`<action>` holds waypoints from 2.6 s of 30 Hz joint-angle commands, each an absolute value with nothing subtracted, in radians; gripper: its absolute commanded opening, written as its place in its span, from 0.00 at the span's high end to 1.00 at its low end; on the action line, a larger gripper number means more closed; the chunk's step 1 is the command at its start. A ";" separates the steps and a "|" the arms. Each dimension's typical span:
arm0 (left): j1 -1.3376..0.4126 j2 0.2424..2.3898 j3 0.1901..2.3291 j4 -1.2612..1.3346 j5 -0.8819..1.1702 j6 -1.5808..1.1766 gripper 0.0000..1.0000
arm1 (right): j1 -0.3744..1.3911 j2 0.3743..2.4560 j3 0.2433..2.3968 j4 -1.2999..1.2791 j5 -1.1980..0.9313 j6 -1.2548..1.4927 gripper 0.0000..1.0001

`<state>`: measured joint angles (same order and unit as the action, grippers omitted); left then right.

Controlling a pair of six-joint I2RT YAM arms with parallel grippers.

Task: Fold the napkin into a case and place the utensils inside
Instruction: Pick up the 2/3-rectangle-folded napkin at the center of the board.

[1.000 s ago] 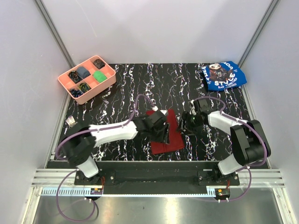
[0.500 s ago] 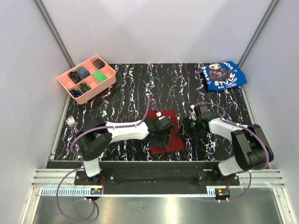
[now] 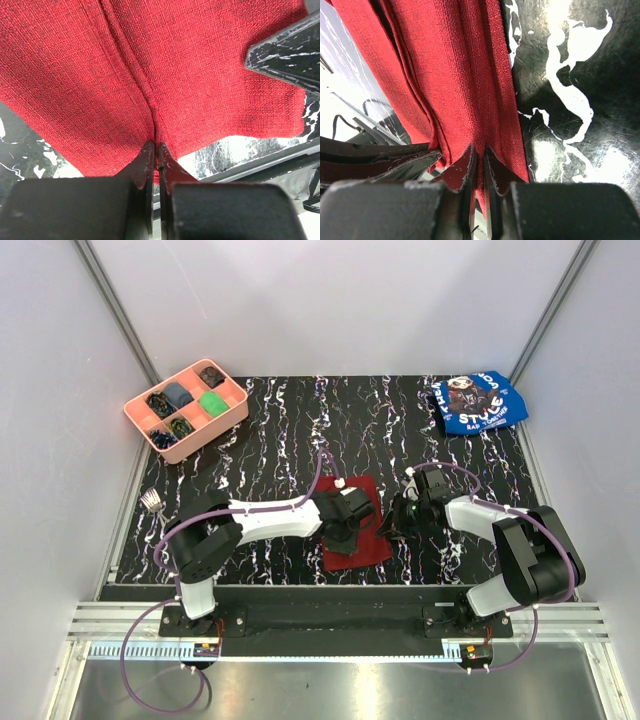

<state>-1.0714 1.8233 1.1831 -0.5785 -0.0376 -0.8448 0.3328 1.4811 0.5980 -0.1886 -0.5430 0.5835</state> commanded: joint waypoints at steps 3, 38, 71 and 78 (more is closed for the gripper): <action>-1.078 1.779 1.249 -0.578 -0.043 -0.854 1.00 | 0.344 1.471 0.574 -0.141 -0.574 0.595 0.88; -0.758 1.397 0.963 -0.312 0.259 -0.787 0.80 | 0.407 1.328 0.810 -0.454 -0.382 0.511 0.46; -1.275 2.117 1.663 -0.716 -0.368 -0.925 0.43 | 0.026 1.141 0.620 -0.483 -0.184 0.719 0.34; -1.273 2.181 1.706 -0.738 -0.347 -0.916 0.58 | 0.026 1.173 0.597 -0.413 -0.273 0.710 0.36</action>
